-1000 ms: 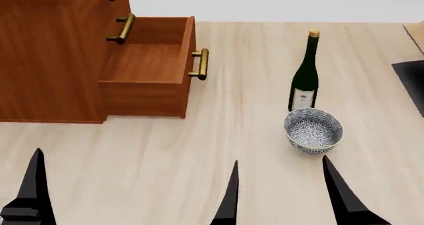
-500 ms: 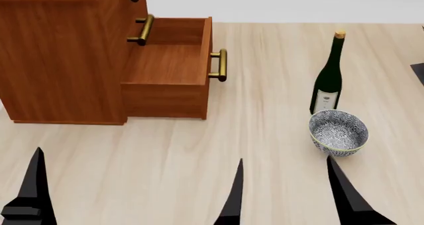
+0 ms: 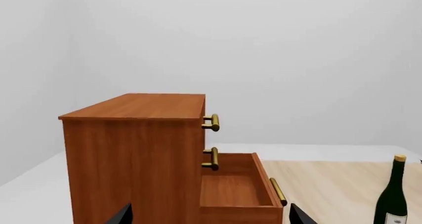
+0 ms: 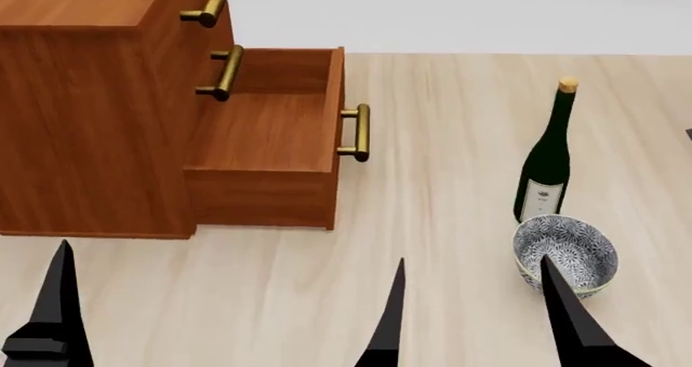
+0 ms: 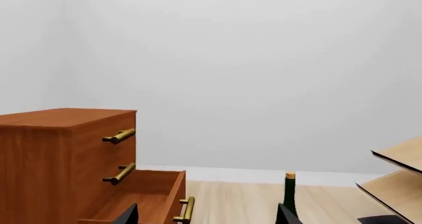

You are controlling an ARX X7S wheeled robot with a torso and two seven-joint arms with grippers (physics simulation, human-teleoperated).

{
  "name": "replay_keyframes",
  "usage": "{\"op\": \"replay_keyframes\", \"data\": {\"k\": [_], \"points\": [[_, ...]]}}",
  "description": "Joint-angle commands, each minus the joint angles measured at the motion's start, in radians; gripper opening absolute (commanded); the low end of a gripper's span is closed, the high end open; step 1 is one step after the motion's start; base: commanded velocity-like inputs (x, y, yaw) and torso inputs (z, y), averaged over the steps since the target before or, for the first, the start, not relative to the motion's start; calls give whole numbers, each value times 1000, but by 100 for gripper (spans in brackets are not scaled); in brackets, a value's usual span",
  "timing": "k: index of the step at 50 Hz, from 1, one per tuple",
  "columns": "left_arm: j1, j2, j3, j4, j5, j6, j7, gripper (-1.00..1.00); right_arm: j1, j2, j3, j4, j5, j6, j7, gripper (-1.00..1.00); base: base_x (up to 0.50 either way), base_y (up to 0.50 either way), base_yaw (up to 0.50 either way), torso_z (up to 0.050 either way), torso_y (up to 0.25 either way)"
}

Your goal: Put the wine bottle in the bottom drawer of the cabinet.

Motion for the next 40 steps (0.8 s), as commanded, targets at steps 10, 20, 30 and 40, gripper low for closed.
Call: {"op": "replay_keyframes", "data": {"k": [10, 20, 30, 40], "points": [[-7, 1, 7, 2, 2, 0, -3, 100, 4, 4, -3, -5, 4, 2, 10, 100, 235, 0, 0, 0, 0], [-4, -4, 11, 2, 10, 8, 0, 100, 3, 6, -8, -7, -4, 1, 12, 100, 268, -12, 0, 0, 0], [-8, -4, 13, -1, 8, 10, -2, 100, 15, 5, -10, -12, 8, 13, 20, 100, 307, -35, 0, 0, 0], [8, -17, 16, -9, 17, 25, 4, 100, 16, 9, -10, -12, 10, 11, 26, 100, 308, -6, 0, 0, 2]]}}
